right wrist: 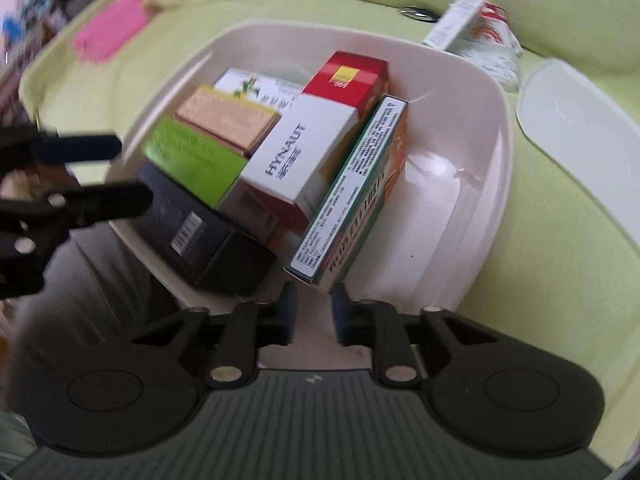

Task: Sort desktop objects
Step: 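Push the green-and-orange box upright among the boxes with the right gripper, then move the right gripper from the bin toward the white box by the floss pack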

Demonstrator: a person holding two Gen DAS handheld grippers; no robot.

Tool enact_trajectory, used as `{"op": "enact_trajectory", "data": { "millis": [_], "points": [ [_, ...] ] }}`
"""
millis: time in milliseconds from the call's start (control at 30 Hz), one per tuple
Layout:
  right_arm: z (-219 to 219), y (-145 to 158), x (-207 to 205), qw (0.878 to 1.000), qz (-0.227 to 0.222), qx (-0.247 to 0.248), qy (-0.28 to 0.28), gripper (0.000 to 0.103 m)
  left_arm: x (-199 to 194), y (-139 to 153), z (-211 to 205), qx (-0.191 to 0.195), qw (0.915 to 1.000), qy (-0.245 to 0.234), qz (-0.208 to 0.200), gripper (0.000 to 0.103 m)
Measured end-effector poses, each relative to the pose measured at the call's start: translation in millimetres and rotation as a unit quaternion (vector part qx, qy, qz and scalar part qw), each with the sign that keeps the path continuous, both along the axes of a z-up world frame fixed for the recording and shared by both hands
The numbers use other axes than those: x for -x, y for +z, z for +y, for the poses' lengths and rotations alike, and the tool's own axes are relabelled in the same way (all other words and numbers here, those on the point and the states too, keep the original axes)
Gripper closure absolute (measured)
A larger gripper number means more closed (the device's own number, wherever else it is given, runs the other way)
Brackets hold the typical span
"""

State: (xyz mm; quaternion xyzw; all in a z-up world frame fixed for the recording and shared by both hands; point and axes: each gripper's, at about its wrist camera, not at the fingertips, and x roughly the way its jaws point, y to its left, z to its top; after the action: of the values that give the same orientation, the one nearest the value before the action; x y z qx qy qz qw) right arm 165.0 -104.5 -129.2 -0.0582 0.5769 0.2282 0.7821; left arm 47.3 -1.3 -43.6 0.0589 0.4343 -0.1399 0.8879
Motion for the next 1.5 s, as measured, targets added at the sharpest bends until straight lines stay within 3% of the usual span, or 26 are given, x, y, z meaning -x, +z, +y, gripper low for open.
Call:
{"op": "enact_trajectory", "data": {
  "millis": [233, 1033, 1167, 1267, 1433, 1500],
  "points": [
    [10, -10, -8, 0.999, -0.018, 0.036, 0.020, 0.091, -2, 0, 3, 0.000, 1.0000, 0.005, 0.002, 0.047],
    [10, -15, -14, 1.000, -0.029, 0.009, -0.005, 0.090, -9, -7, -3, -0.002, 0.9998, 0.005, 0.018, 0.046],
    [2, -5, -7, 0.999, -0.039, -0.005, -0.018, 0.088, -9, -7, -3, -0.006, 0.9998, 0.008, 0.020, 0.041],
    [-8, 6, -1, 0.998, -0.048, -0.020, -0.039, 0.082, -8, -5, -5, -0.006, 0.9998, 0.006, 0.019, 0.041],
    [-28, 24, 12, 0.993, -0.071, -0.047, -0.086, 0.059, -5, -2, -9, -0.008, 0.9998, 0.010, 0.018, 0.033],
    [-36, 29, 17, 0.990, -0.077, -0.059, -0.107, 0.032, -4, 1, -10, -0.007, 0.9997, 0.014, 0.020, 0.030]
  ]
}}
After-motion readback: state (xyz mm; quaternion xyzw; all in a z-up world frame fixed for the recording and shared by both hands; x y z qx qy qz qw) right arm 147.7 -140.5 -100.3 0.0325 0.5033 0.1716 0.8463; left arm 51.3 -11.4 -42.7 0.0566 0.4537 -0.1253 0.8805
